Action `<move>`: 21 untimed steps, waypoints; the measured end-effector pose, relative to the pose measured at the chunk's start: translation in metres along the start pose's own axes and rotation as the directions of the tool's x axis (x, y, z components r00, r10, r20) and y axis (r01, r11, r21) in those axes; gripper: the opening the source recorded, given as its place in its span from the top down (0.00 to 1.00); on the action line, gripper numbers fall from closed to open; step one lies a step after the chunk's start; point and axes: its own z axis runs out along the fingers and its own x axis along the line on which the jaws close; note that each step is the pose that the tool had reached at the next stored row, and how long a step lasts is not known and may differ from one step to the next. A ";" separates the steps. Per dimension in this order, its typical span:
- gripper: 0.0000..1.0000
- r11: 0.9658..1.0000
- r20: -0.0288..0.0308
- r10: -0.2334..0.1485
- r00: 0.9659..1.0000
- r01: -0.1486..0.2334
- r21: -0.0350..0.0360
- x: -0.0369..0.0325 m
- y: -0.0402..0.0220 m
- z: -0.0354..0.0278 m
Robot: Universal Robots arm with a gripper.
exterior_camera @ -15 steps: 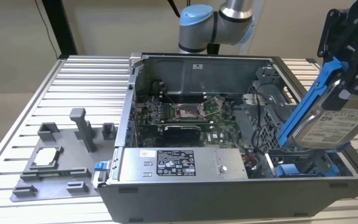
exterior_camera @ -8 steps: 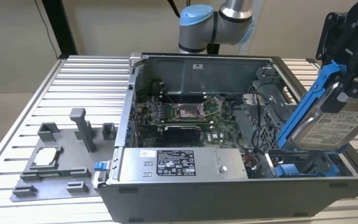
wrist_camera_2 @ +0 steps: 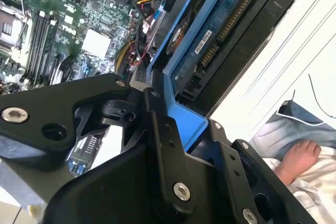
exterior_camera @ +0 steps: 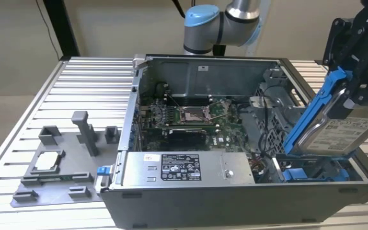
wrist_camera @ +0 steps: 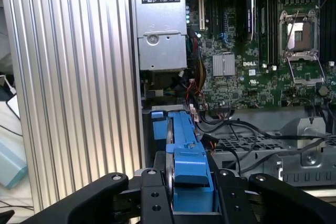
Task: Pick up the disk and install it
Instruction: 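Pick up the disk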
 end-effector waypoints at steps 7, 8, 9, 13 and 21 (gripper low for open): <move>1.00 1.000 0.000 -0.001 1.000 0.001 0.001 0.0000 0.0000 0.0019; 1.00 1.000 0.000 -0.001 1.000 0.001 0.001 0.0000 0.0000 0.0019; 1.00 1.000 0.000 -0.001 1.000 0.001 0.001 0.0000 0.0000 0.0020; 1.00 1.000 0.000 -0.002 1.000 0.002 0.002 0.0000 0.0000 0.0027; 1.00 1.000 0.001 -0.028 1.000 0.028 0.003 -0.0003 -0.0008 0.0104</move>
